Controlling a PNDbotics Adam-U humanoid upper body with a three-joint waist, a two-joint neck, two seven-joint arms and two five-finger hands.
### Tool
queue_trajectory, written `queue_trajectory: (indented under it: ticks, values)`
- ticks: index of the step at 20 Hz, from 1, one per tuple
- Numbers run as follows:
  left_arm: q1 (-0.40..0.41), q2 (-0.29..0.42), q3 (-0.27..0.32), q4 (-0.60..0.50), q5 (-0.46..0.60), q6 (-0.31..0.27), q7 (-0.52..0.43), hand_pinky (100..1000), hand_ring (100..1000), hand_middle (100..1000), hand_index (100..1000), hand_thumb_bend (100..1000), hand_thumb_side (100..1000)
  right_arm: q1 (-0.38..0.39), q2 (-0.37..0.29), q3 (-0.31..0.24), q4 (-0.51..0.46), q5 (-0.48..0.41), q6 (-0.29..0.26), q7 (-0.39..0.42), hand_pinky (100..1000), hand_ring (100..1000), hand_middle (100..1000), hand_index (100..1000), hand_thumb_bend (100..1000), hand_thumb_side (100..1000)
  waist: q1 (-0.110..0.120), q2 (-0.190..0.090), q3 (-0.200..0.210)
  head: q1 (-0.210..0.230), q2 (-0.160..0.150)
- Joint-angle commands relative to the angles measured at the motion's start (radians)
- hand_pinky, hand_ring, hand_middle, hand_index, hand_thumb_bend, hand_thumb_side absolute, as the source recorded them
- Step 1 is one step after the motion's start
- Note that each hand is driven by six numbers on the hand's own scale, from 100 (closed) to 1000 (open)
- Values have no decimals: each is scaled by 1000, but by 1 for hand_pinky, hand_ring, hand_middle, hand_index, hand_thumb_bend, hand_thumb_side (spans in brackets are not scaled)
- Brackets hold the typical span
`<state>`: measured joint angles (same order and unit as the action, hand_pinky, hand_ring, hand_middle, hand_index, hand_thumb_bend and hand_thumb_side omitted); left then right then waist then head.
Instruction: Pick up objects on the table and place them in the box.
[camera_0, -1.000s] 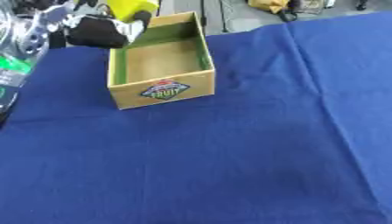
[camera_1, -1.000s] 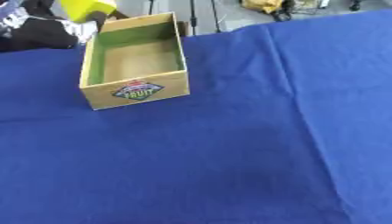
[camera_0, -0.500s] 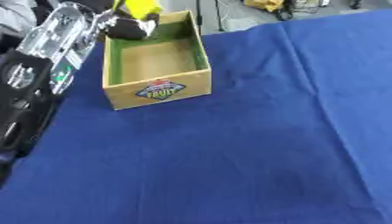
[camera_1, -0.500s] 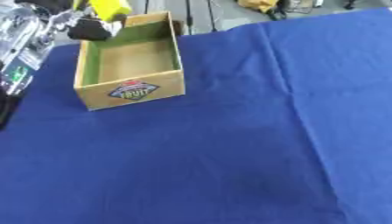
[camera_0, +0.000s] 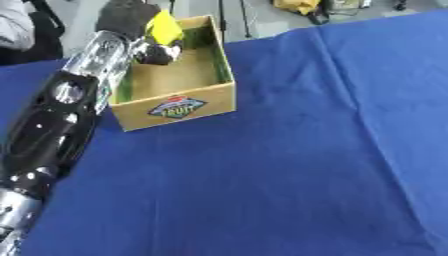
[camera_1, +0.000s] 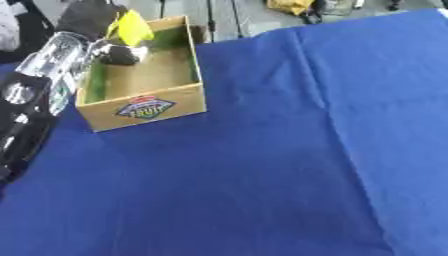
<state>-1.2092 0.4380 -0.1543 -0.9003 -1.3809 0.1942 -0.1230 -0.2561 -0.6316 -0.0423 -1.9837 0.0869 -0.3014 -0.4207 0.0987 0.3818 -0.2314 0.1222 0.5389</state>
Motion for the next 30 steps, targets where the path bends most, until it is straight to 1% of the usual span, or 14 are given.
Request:
queue_trajectory:
  ticks: [1,5,8,9,12,13,14,16,18,23,24,27,28,30]
  values:
    - [-33,11,27,15,-13,16,16,100,311,296,555,100,718,-11,-31,-6,-16,1,-1,1,751,715,689,792,100,654,-4,-18,-5,6,-15]
    - [-33,10,32,40,-19,23,18,125,435,415,700,100,756,-11,-30,-7,-16,2,0,1,751,715,689,792,100,654,-2,-17,-11,7,-17]
    - [-35,9,32,63,-43,25,-36,429,636,622,814,105,828,-11,-29,-7,-16,2,0,-1,751,715,689,792,100,653,-2,-18,-12,8,-15]
    - [-35,9,32,66,-50,18,-60,552,736,726,860,167,857,-11,-29,-7,-16,2,0,-1,751,715,689,792,100,653,-2,-18,-12,7,-14]
    - [-35,8,37,63,-62,-2,-115,743,871,880,987,420,994,-10,-27,-7,-16,0,2,-2,751,715,689,792,100,656,-3,-19,-11,6,-8]
    - [-35,8,38,61,-62,-8,-127,743,878,887,994,439,1000,-10,-27,-7,-16,0,2,-2,751,715,689,792,100,654,-3,-19,-10,6,-7]
    - [-35,9,39,54,-63,-11,-133,808,931,937,1000,617,1000,-9,-26,-7,-16,-1,3,-2,751,715,688,792,100,653,-4,-20,-10,5,-5]
    - [-33,12,42,42,-72,-5,-133,847,966,965,1000,727,1000,-10,-27,-7,-16,-2,3,-2,751,716,688,792,100,653,-5,-21,-8,4,-1]
    - [-32,15,48,29,-80,15,-118,851,973,968,1000,756,1000,-10,-28,-7,-16,-4,2,-2,750,716,688,792,100,653,-7,-23,-8,4,3]
    - [-28,15,63,-73,1,73,9,662,845,807,981,567,998,-6,-28,-10,-16,-8,2,-2,750,716,689,792,100,653,-16,-30,0,6,15]
    - [-23,20,63,-120,41,87,47,592,787,746,938,450,969,-4,-29,-10,-16,-9,2,-3,750,716,689,793,100,652,-18,-32,3,6,19]
    - [15,47,56,-327,213,131,148,513,718,676,897,302,957,-2,-31,-13,-16,-11,2,-5,749,717,689,793,100,652,-23,-38,16,5,32]
    - [33,58,56,-405,276,145,174,475,672,629,875,135,944,-2,-32,-15,-16,-12,1,-6,748,718,689,793,100,652,-25,-39,19,4,36]
    - [91,85,65,-595,402,178,239,442,630,592,852,100,890,-1,-32,-19,-16,-13,1,-9,747,718,689,793,100,653,-29,-42,29,2,42]
